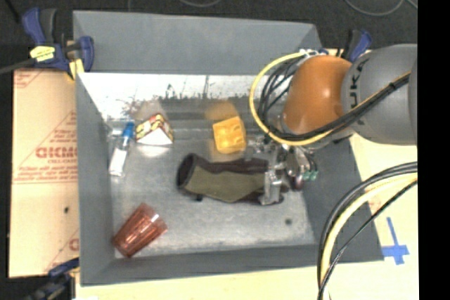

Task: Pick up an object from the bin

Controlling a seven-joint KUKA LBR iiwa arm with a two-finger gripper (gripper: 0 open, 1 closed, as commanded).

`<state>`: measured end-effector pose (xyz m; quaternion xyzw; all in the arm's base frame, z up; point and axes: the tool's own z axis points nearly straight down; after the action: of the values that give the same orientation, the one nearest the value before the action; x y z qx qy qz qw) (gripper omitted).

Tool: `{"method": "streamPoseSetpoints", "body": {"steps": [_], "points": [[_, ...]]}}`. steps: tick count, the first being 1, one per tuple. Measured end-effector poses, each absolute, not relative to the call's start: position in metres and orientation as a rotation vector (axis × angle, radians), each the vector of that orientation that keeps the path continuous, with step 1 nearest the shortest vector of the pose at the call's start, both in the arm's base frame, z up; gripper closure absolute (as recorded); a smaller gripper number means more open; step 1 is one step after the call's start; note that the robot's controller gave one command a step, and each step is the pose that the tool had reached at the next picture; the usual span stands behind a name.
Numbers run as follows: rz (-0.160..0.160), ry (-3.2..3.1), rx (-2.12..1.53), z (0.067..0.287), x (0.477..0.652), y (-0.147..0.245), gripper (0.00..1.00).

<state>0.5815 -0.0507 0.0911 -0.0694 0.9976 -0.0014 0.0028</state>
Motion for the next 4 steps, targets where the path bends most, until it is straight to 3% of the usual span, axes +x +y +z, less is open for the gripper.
{"method": "streamPoseSetpoints", "body": {"steps": [1,2,3,4], "points": [[-0.004,3.123,0.085,0.072,0.565,-0.045,1.0],[-0.004,3.123,0.084,0.072,0.565,-0.045,1.0],[-0.004,3.12,0.078,0.196,0.57,-0.039,1.0],[-0.004,3.12,0.077,0.195,0.57,-0.039,1.0]]}}
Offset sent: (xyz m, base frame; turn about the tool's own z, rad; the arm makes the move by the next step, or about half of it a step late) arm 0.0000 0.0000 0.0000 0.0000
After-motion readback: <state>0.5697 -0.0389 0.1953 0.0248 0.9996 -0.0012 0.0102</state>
